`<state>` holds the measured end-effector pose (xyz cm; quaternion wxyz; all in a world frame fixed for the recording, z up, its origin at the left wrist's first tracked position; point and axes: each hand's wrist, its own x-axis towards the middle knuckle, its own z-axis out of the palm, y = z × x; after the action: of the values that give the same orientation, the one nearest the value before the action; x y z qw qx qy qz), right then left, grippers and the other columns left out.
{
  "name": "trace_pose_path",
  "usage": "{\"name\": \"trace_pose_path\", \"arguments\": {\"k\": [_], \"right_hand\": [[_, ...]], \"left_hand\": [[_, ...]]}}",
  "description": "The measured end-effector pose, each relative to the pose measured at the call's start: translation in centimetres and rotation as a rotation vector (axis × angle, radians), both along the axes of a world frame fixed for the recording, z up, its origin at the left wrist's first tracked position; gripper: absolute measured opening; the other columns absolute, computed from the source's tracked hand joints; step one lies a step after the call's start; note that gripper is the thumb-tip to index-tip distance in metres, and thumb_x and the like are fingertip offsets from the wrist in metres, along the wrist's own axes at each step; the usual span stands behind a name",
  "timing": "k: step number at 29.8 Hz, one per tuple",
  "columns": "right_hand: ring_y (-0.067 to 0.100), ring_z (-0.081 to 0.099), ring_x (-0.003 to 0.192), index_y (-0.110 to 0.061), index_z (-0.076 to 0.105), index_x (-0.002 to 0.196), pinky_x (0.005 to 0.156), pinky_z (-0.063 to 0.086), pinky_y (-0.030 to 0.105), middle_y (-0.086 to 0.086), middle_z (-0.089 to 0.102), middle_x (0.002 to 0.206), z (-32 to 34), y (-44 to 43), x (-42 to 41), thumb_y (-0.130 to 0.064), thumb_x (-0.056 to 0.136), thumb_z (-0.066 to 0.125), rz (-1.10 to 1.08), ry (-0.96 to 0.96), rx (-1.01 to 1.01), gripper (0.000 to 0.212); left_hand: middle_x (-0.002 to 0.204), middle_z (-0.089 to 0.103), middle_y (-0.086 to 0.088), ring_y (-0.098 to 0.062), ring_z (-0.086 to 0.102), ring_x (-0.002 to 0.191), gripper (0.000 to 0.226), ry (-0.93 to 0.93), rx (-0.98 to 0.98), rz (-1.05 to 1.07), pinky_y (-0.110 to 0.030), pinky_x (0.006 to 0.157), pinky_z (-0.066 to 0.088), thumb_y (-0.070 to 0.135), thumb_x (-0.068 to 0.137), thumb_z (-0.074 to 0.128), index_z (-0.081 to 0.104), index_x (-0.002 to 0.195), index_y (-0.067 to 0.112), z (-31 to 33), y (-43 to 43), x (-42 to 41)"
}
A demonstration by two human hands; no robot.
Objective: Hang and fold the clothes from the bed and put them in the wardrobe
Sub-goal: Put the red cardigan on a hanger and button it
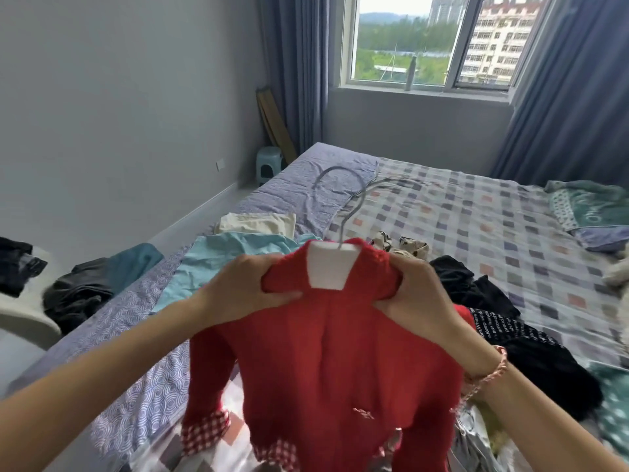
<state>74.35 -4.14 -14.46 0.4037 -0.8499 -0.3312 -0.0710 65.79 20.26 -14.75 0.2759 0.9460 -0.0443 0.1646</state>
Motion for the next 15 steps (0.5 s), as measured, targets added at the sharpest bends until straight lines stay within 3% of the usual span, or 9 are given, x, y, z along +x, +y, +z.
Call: {"name": "trace_pose_path", "arguments": {"k": [5, 7, 9, 11, 13, 15], "right_hand": [[0.023, 0.062, 0.073, -0.008, 0.067, 0.084, 0.071, 0.046, 0.034, 0.005, 0.067, 0.076, 0.9, -1.5, 1.6, -0.015, 0.059, 0.086, 0.039, 0.117, 0.014, 0.031], [0.011, 0.058, 0.071, -0.014, 0.065, 0.084, 0.07, 0.043, 0.026, -0.002, 0.064, 0.076, 0.8, -2.4, 1.8, -0.019, 0.063, 0.085, 0.049, 0.133, -0.079, 0.03], [0.006, 0.055, 0.069, -0.017, 0.062, 0.083, 0.068, 0.042, 0.024, -0.006, 0.061, 0.075, 0.5, -3.8, 2.1, -0.026, 0.068, 0.081, 0.037, 0.136, -0.171, 0.026], [0.008, 0.06, 0.076, -0.015, 0.065, 0.091, 0.075, 0.049, 0.033, -0.002, 0.065, 0.083, 0.3, -4.6, 2.2, -0.028, 0.074, 0.077, 0.049, 0.186, -0.213, 0.025], [0.011, 0.064, 0.085, -0.016, 0.066, 0.102, 0.081, 0.05, 0.039, -0.003, 0.068, 0.092, 0.3, -4.7, 1.9, -0.025, 0.079, 0.073, 0.097, 0.236, -0.267, 0.025], [0.008, 0.065, 0.087, -0.02, 0.065, 0.105, 0.084, 0.052, 0.038, -0.006, 0.069, 0.096, 1.5, -5.0, 1.2, -0.02, 0.084, 0.068, 0.169, 0.319, -0.301, 0.021]], "left_hand": [[0.063, 0.05, 0.017, -0.015, 0.057, 0.068, 0.048, 0.049, 0.181, 0.017, -0.027, 0.063, 0.038, 0.07, 0.065, 0.04, 0.051, 0.079, 0.026, -0.1, 2.5, 0.6], [0.066, 0.053, 0.016, -0.01, 0.057, 0.067, 0.05, 0.086, 0.199, -0.04, -0.026, 0.064, 0.039, 0.07, 0.068, 0.039, 0.051, 0.08, 0.023, -0.1, 3.0, 0.6], [0.064, 0.054, 0.019, 0.004, 0.051, 0.061, 0.044, 0.087, 0.087, -0.071, -0.021, 0.063, 0.038, 0.067, 0.07, 0.045, 0.055, 0.078, 0.025, 0.3, 3.7, 0.5], [0.063, 0.054, 0.02, 0.008, 0.049, 0.06, 0.043, 0.075, 0.007, -0.094, -0.014, 0.062, 0.036, 0.073, 0.068, 0.051, 0.057, 0.075, 0.031, 0.9, 4.0, 0.1], [0.064, 0.055, 0.025, 0.008, 0.049, 0.058, 0.039, 0.108, 0.013, -0.121, -0.008, 0.06, 0.035, 0.081, 0.069, 0.044, 0.054, 0.075, 0.044, 1.3, 3.8, -0.3], [0.066, 0.056, 0.02, 0.006, 0.047, 0.059, 0.046, 0.153, 0.019, -0.149, -0.011, 0.061, 0.038, 0.083, 0.07, 0.04, 0.054, 0.074, 0.039, 2.1, 3.2, -0.7]]}}
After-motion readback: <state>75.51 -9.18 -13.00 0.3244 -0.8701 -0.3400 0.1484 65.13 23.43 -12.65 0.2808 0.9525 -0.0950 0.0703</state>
